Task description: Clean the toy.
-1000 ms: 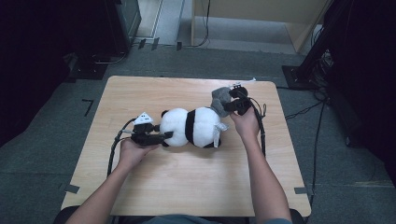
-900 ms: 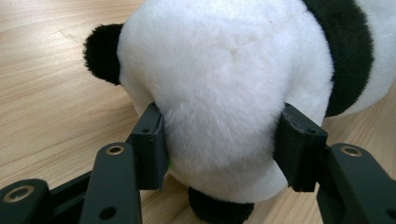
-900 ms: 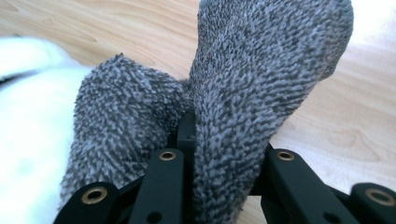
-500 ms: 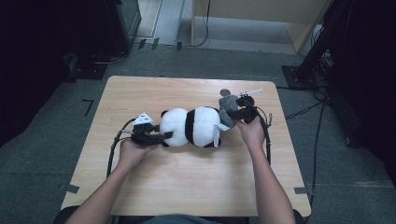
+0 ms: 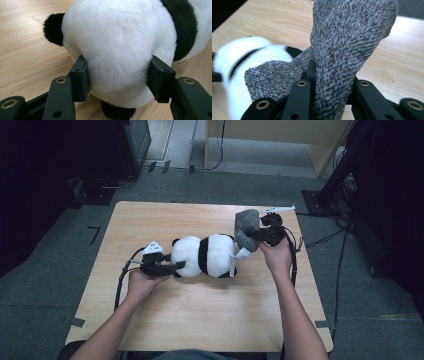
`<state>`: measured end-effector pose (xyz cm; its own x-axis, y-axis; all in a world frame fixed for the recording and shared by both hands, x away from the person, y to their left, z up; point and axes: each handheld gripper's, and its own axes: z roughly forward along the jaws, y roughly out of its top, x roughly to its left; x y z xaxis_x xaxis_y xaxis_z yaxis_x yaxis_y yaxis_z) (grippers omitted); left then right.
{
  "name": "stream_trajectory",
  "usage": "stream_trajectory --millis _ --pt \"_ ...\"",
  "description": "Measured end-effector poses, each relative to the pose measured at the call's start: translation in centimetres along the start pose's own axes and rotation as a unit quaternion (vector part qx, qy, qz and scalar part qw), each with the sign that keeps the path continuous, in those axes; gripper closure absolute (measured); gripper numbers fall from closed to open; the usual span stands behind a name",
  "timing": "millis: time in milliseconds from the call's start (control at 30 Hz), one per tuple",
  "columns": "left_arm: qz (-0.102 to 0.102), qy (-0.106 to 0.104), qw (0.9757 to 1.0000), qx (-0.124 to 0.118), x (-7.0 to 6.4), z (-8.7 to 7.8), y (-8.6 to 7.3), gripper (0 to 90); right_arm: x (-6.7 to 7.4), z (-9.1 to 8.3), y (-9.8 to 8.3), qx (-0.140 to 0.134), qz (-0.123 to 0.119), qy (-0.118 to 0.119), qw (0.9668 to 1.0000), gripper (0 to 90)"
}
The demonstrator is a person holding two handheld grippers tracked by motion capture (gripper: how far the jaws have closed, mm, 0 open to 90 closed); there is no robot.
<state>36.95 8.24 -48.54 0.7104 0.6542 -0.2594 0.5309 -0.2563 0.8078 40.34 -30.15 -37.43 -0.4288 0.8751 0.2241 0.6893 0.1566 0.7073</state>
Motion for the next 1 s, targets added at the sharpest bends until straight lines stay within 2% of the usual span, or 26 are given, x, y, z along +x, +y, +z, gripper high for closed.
stream_trajectory --millis 200,400,633,867,1000 --pt "-0.002 0.0 1.0 0.0 -0.1 0.0 0.0 42.9 3.3 -0.8 1.7 -0.005 -0.034 0.023 0.9992 76.2" --pt "-0.003 0.001 1.0 0.0 -0.2 -0.1 0.1 43.0 6.6 -0.3 2.9 -0.004 -0.063 0.051 0.9967 76.1" --pt "-0.005 0.0 1.0 0.001 -0.2 -0.2 0.2 43.1 9.9 1.8 3.2 0.007 -0.082 0.085 0.993 76.1" --pt "-0.006 0.0 1.0 0.001 -0.2 -0.2 0.2 43.0 13.3 4.0 3.1 0.018 -0.106 0.115 0.9875 76.1" --pt "-0.006 0.0 1.0 0.001 -0.2 -0.2 0.2 43.0 14.6 5.4 2.9 0.026 -0.112 0.128 0.9851 76.1"
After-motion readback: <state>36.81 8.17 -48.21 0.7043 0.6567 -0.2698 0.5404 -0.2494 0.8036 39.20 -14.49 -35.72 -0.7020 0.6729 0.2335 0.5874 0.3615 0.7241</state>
